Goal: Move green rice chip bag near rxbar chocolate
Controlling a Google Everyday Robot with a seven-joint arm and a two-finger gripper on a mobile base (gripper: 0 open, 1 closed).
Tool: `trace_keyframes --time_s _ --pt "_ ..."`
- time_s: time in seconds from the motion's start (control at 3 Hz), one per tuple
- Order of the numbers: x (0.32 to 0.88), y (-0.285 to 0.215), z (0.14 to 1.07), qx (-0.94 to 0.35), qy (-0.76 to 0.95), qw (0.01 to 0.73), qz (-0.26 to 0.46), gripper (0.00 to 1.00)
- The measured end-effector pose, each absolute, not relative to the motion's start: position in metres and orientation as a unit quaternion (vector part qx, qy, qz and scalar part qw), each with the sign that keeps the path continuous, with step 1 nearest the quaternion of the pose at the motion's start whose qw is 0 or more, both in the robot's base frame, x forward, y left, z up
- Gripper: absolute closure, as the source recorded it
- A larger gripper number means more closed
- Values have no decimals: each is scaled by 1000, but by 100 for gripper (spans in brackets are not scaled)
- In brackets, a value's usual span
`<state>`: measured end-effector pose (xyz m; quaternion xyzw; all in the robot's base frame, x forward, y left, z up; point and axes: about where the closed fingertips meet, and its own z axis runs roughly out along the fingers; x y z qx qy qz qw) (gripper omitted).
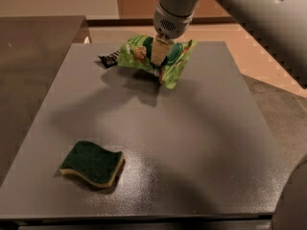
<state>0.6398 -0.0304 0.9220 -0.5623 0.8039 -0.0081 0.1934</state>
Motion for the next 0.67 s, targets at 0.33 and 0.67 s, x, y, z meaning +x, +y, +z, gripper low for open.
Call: trace_keyframes --time_s 0.33,0.67 --pt "666 -14 921 -563 800 206 -2 82" --pt "684 -6 914 -563 800 206 -7 59"
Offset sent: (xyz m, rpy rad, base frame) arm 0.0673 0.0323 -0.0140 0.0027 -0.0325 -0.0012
